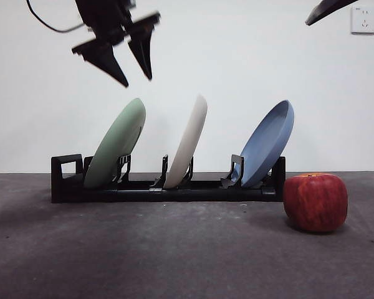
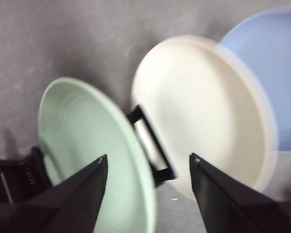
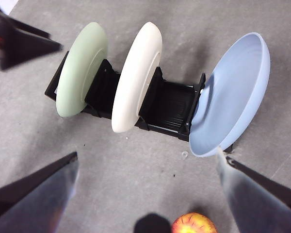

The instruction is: Take the green plate from the plate rack,put the plate on the table,take the apple from the table,put the apple in the plate

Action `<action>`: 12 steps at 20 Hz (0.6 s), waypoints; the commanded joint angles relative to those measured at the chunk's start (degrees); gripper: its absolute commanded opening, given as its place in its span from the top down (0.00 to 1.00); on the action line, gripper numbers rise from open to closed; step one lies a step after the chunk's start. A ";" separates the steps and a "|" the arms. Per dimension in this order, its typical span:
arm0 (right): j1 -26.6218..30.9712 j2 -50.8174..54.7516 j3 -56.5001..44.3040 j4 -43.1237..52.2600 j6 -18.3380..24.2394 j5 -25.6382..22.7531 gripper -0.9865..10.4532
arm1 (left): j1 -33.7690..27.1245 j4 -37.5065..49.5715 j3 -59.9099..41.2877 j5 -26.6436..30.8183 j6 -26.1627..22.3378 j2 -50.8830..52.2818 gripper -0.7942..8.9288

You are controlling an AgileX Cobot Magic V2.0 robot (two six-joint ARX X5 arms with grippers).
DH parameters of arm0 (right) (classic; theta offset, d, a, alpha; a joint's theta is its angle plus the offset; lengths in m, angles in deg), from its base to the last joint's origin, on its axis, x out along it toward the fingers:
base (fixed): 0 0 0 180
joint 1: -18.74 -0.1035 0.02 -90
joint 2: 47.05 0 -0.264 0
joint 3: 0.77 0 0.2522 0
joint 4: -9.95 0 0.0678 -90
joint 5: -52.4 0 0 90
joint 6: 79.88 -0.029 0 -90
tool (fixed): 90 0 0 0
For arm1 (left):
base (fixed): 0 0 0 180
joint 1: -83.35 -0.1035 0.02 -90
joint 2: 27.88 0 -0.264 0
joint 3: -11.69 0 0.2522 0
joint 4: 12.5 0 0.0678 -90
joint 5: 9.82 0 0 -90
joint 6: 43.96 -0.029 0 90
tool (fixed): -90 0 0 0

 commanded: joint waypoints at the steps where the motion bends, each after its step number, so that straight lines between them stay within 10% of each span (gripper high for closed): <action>1: -0.09 -0.35 0.28 0.35 0.42 -0.28 0.50 | 0.37 -0.26 -0.02 1.49 -1.07 -2.78 0.62; 12: -0.09 -0.35 0.28 -0.07 0.50 -2.38 0.50 | 0.37 -0.55 -0.02 2.97 -1.07 -5.55 0.63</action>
